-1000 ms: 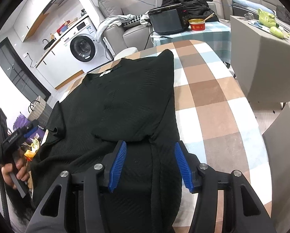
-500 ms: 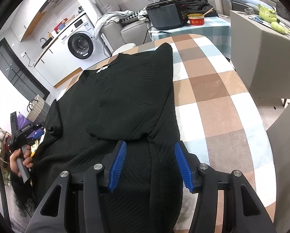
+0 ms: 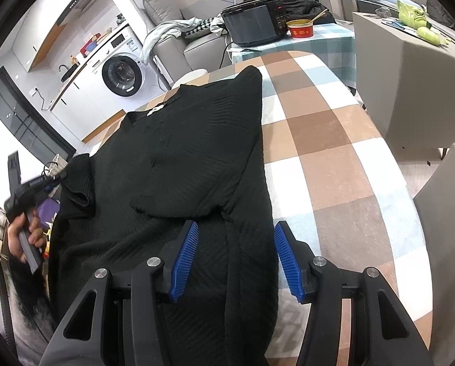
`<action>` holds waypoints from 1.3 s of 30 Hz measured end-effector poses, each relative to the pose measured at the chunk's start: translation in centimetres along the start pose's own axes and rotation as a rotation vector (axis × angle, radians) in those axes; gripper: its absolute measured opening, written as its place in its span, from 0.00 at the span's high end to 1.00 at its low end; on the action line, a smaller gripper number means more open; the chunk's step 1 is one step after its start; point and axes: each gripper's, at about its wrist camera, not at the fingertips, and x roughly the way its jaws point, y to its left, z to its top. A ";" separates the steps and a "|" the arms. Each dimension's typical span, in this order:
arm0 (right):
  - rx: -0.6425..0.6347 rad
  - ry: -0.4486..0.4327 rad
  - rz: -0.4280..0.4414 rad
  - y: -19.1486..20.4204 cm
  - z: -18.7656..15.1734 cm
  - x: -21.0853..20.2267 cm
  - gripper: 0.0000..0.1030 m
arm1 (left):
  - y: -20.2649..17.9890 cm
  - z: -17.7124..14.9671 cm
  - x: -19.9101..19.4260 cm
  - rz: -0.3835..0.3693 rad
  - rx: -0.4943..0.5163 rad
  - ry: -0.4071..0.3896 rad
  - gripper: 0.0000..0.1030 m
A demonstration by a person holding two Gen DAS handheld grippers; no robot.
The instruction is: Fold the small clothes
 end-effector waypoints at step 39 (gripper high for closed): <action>-0.154 0.146 -0.037 0.3 -6.2 -0.2 0.61 | 9.0 -17.4 -11.3 0.250 0.028 0.084 0.31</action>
